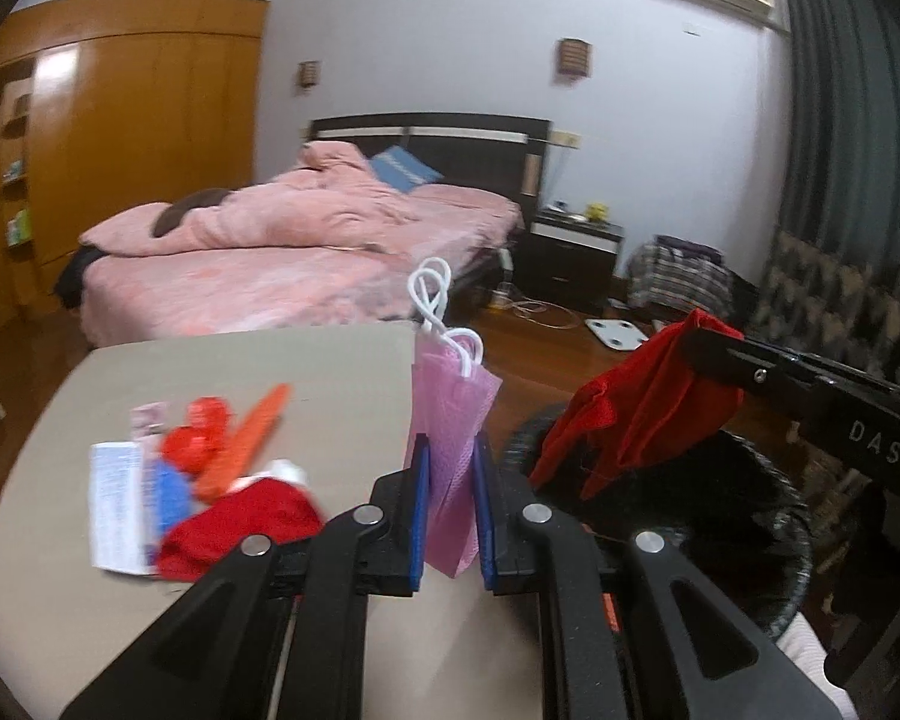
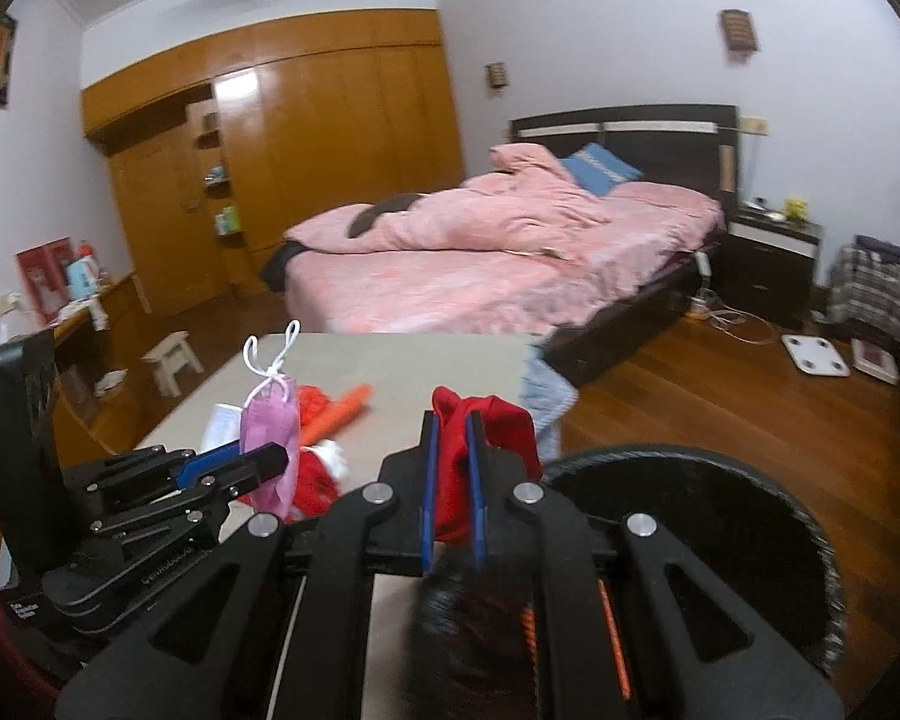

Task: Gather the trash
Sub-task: 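Release the pink bag and red glove into the trash bin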

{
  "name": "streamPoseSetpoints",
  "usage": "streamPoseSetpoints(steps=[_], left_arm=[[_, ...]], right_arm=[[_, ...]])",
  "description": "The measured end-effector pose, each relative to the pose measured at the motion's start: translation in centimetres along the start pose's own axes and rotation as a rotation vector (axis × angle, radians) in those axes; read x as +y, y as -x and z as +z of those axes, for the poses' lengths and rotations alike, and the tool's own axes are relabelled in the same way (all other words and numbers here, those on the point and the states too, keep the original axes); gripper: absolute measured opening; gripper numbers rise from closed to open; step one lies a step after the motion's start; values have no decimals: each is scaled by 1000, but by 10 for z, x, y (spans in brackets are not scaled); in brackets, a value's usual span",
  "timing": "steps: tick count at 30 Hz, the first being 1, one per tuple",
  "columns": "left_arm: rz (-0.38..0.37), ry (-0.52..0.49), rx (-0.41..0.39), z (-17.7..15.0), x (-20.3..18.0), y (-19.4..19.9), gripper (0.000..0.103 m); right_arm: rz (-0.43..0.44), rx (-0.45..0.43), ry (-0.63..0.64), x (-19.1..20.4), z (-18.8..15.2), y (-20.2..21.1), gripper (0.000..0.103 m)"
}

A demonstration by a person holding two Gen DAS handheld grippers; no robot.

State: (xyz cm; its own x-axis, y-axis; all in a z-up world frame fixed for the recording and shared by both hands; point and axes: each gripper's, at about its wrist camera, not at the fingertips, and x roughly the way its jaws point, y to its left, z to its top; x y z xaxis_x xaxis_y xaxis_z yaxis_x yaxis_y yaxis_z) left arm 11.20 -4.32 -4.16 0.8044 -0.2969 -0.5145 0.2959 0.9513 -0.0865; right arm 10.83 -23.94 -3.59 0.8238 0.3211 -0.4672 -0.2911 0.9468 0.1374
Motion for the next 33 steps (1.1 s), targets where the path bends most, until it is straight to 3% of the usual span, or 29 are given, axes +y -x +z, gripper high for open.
streamPoseSetpoints(steps=[12, 13, 15, 16, 17, 21, 24, 25, 29, 33], left_arm=[[-198, -70, 43, -2, -82, -44, 14], [-209, -72, 48, -2, -86, -47, 16], [-227, -74, 57, -2, -94, -51, 37], [-230, -74, 57, -2, -95, -53, 47], [-233, -75, 58, -3, -96, -54, 49], [-220, -74, 67, -4, -89, -55, 57], [-184, -66, 57, -4, -78, -50, 64], [-169, -66, 51, -3, -74, -48, 67], [-87, -54, 18, -2, -45, -34, 84], [-14, -21, 5, -7, -13, -19, 91]], right_arm=[[-197, 23, -94, -81, -39, 32, 11], [-210, 25, -99, -83, -41, 34, 12], [-237, 30, -110, -91, -46, 37, 16], [-255, 31, -114, -94, -48, 39, 22], [-265, 30, -115, -95, -48, 40, 33], [-307, 14, -118, -100, -50, 45, 57], [-334, -5, -109, -96, -51, 47, 87], [-338, -11, -105, -95, -51, 48, 93], [-303, -30, -82, -78, -51, 46, 98], [-275, -48, -77, -57, -46, 36, 98]])
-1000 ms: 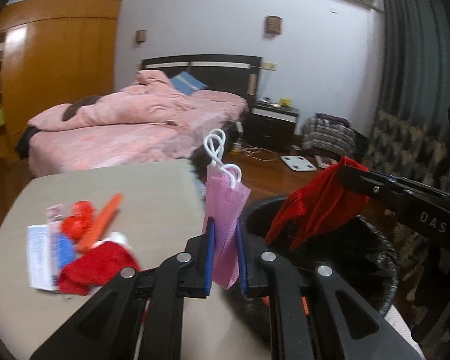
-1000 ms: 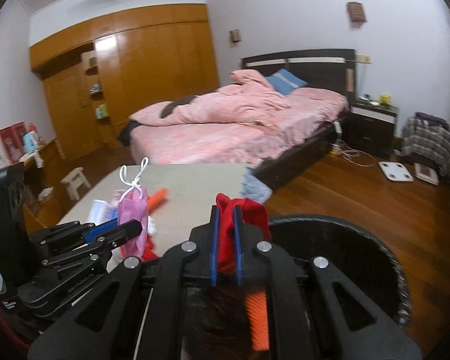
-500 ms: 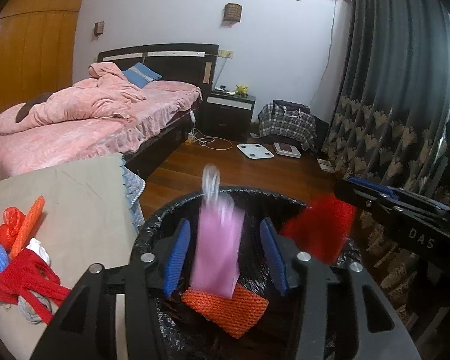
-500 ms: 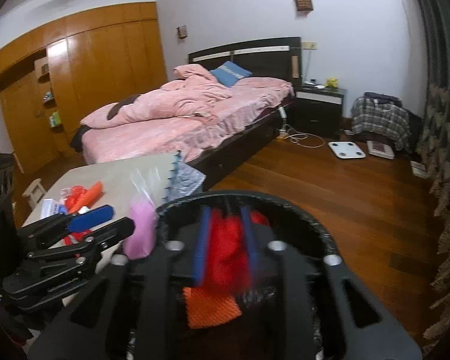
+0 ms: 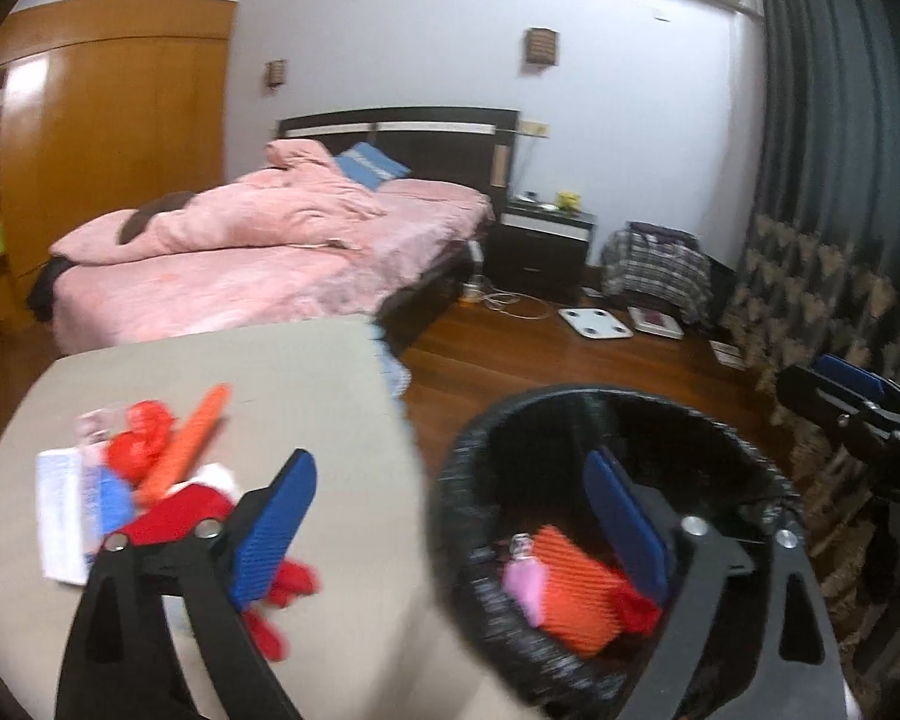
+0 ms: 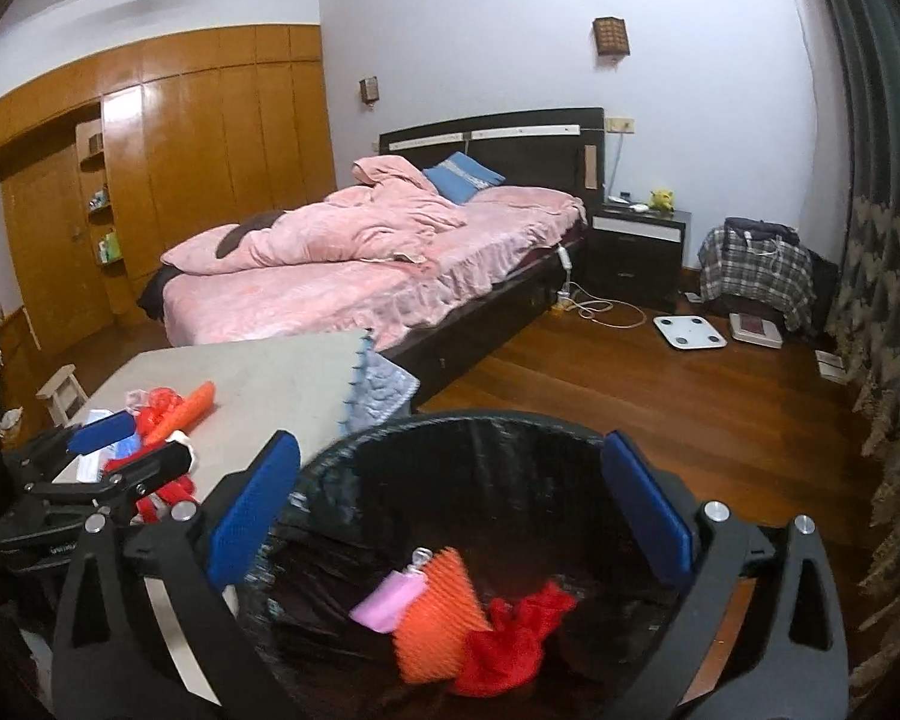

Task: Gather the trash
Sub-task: 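Release the pink bag and red glove into the trash bin, then grasp the white paper leaflet with the left gripper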

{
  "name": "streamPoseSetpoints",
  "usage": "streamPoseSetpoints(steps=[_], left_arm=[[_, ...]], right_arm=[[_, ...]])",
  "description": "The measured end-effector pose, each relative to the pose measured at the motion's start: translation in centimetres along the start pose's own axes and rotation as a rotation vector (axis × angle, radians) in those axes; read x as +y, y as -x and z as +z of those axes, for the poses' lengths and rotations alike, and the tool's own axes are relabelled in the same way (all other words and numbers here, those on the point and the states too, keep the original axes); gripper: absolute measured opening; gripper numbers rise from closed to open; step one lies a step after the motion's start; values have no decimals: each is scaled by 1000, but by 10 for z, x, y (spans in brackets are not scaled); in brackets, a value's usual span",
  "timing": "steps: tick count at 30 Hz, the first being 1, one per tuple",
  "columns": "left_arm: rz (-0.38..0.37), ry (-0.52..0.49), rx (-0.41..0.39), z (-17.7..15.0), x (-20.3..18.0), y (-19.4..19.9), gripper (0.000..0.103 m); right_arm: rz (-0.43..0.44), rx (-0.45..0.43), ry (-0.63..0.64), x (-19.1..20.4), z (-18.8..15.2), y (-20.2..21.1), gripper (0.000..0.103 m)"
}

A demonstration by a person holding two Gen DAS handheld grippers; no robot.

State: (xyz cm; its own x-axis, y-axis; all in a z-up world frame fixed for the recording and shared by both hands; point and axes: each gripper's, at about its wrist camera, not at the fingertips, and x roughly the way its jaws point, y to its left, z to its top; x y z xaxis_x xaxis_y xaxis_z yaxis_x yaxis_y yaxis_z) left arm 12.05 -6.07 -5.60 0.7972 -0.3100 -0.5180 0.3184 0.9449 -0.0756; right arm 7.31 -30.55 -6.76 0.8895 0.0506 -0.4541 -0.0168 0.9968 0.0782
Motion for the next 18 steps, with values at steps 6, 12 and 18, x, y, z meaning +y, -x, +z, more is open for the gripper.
streamPoseSetpoints(steps=[6, 12, 18], left_arm=[[115, 38, -4, -12, 49, 23, 95], [231, 78, -10, -24, 99, 41, 95], [326, 135, -9, -33, 150, 47, 95]], right_arm=[[115, 28, 17, 49, 6, -22, 98], [181, 51, 36, 103, 5, -46, 98], [233, 66, 101, 154, 2, -68, 98]])
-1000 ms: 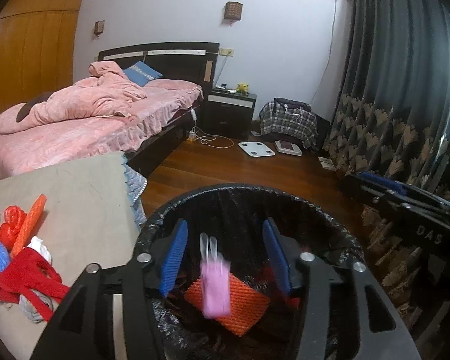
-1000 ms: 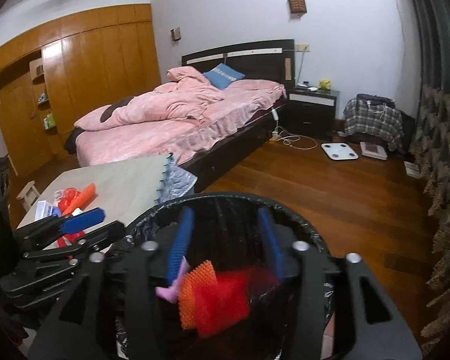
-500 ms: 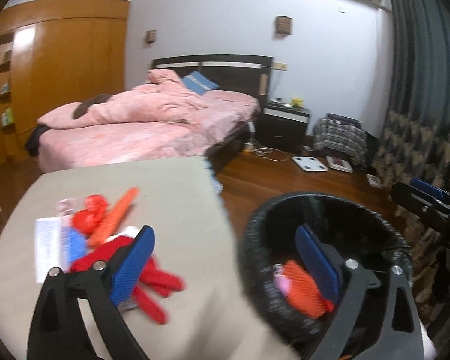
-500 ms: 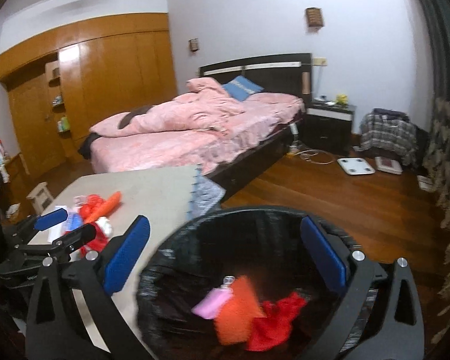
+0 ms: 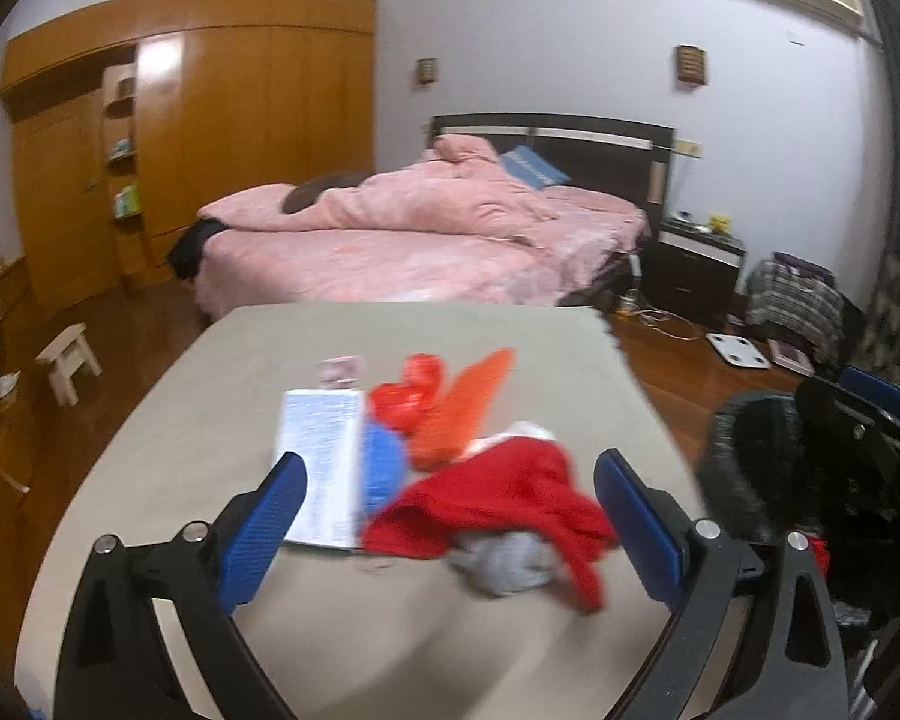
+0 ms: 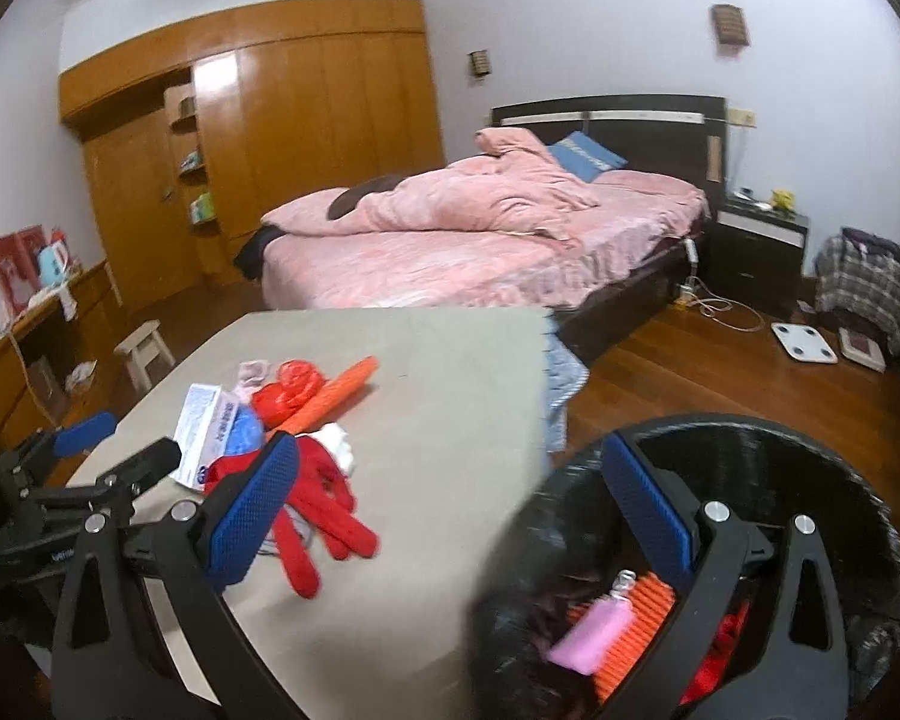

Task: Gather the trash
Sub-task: 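Grasp the white paper leaflet with the left gripper, then grasp the red glove with the right gripper while the left gripper holds the leaflet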

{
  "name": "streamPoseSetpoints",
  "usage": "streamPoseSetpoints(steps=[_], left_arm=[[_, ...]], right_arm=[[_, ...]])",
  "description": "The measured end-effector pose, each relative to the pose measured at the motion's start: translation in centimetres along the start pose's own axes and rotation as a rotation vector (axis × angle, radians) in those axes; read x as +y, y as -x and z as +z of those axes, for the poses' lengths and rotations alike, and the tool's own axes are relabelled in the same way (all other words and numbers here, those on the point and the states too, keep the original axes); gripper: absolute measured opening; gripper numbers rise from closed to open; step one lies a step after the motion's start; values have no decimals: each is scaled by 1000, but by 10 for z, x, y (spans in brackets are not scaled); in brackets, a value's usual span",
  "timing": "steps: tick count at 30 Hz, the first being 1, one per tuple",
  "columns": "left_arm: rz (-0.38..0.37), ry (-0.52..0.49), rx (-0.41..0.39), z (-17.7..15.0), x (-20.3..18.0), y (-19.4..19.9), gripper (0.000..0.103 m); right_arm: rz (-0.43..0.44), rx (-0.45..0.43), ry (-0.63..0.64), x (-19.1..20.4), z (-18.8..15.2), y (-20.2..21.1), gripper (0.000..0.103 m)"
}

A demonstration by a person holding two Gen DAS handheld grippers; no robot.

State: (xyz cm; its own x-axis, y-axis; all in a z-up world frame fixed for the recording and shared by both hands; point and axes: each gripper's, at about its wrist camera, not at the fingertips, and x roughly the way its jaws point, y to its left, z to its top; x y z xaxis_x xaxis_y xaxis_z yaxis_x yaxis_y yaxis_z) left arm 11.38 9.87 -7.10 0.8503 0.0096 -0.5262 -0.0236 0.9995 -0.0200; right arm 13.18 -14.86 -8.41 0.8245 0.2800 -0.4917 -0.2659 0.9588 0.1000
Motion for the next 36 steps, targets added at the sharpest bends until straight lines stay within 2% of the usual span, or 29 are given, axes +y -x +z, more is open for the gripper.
streamPoseSetpoints(steps=[4, 11, 23, 25, 28, 30, 32, 36], left_arm=[[49, 19, 9, -4, 26, -11, 94], [85, 49, 59, -18, 59, -37, 94], [66, 88, 143, -26, 82, -85, 91], [60, 94, 159, -26, 84, -91, 88], [36, 106, 185, -27, 87, -98, 76], [18, 102, 197, -27, 86, -101, 62], [7, 96, 200, -27, 84, -101, 56], [11, 99, 185, -26, 84, -96, 55]], right_arm=[[15, 17, 10, 19, 0, -21, 98], [34, 61, 45, 50, -5, -57, 98], [46, 118, 80, 66, -10, -93, 98], [49, 124, 79, 65, -12, -96, 98], [54, 128, 80, 67, -12, -99, 98], [57, 131, 86, 69, -12, -102, 98], [60, 132, 88, 70, -12, -103, 98], [71, 137, 89, 74, -12, -105, 98]])
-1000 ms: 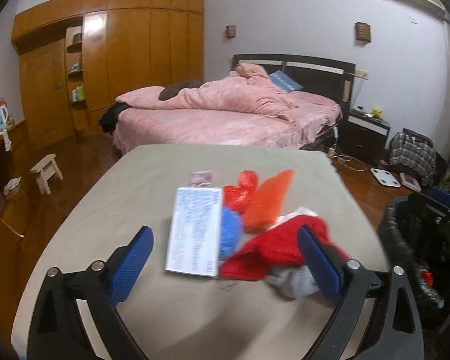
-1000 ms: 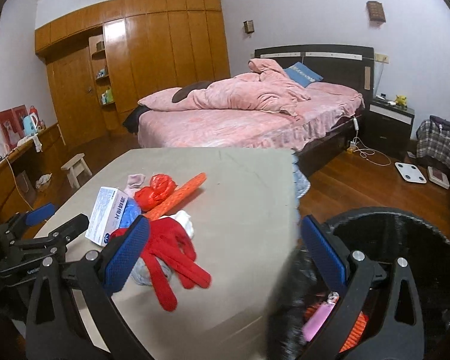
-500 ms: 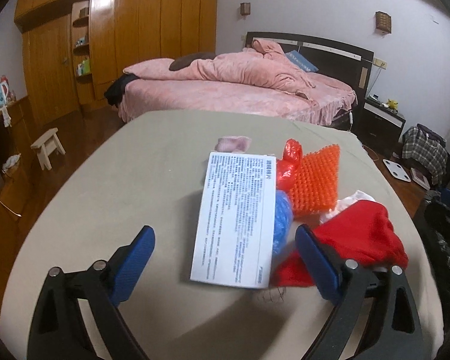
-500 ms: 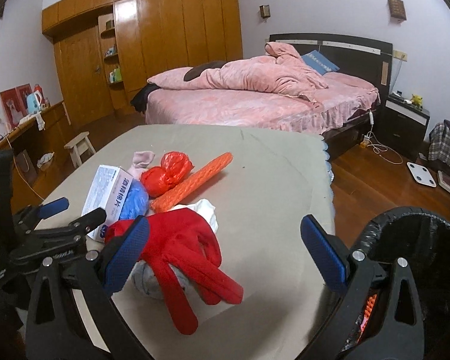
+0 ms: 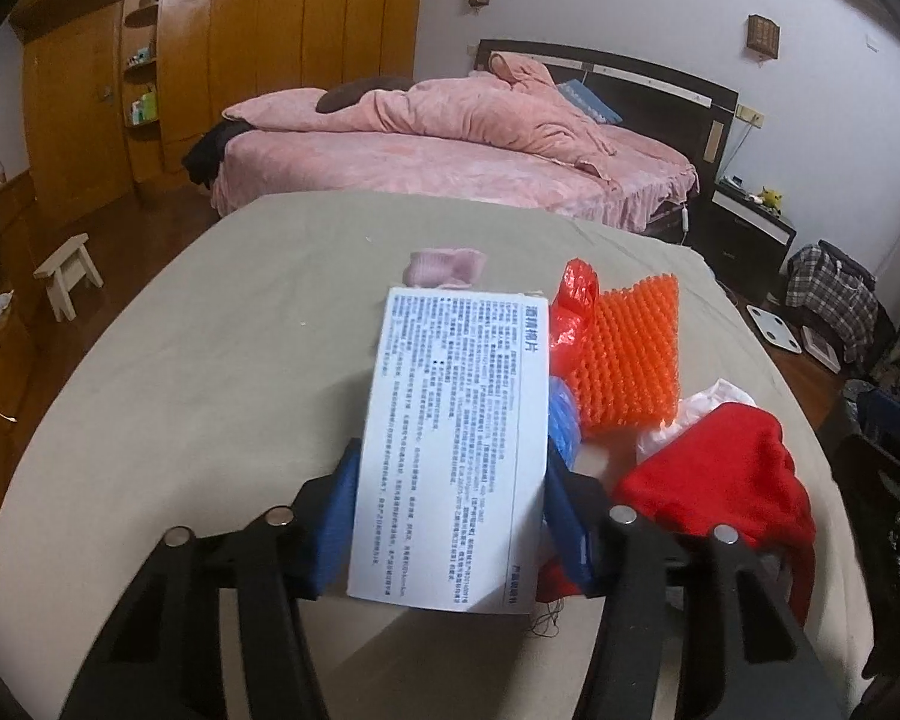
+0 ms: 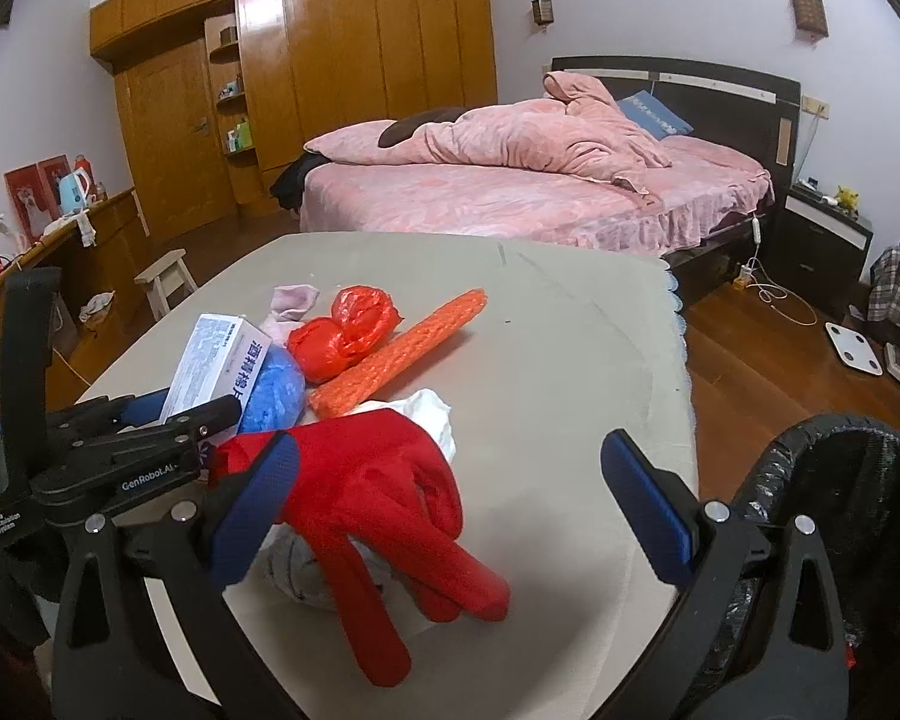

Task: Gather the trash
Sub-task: 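Grasp the red glove with the right gripper while the left gripper holds the leaflet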

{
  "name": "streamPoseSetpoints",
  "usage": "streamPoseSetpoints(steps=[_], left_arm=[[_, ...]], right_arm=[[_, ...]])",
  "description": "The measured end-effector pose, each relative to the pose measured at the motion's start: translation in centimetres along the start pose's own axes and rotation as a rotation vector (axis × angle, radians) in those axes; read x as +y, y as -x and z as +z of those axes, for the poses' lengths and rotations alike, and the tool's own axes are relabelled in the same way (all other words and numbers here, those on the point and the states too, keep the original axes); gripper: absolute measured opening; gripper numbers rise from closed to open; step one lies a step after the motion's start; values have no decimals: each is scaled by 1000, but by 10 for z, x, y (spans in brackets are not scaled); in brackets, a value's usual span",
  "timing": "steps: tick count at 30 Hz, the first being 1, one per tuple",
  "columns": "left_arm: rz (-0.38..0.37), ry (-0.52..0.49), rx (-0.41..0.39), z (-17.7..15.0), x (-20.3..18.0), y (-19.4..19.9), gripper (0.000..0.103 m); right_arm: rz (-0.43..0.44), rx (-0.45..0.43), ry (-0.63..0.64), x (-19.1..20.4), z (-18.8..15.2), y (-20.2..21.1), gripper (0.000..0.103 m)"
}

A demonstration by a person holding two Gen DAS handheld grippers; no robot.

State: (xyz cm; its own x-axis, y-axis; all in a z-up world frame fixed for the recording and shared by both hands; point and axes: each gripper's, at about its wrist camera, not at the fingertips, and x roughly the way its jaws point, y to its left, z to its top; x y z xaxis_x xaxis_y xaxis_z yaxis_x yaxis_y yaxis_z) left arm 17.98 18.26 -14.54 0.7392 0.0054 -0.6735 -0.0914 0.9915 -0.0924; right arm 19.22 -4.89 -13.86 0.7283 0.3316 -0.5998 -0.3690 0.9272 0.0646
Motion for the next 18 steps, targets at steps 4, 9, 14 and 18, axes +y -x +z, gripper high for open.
streamPoseSetpoints(steps=[4, 9, 14, 18], left_arm=[[6, 21, -28, 2, 1, 11, 55], [23, 18, -68, 1, 4, 33, 55], [48, 11, -82, -3, 6, 45, 55], [52, 14, -85, -5, 7, 50, 55]], right_arm=[[9, 5, 14, 5, 0, -1, 98], [24, 24, 26, 13, -3, -6, 98], [24, 49, 39, 20, -7, -16, 97], [28, 69, 47, 23, -8, -23, 80]])
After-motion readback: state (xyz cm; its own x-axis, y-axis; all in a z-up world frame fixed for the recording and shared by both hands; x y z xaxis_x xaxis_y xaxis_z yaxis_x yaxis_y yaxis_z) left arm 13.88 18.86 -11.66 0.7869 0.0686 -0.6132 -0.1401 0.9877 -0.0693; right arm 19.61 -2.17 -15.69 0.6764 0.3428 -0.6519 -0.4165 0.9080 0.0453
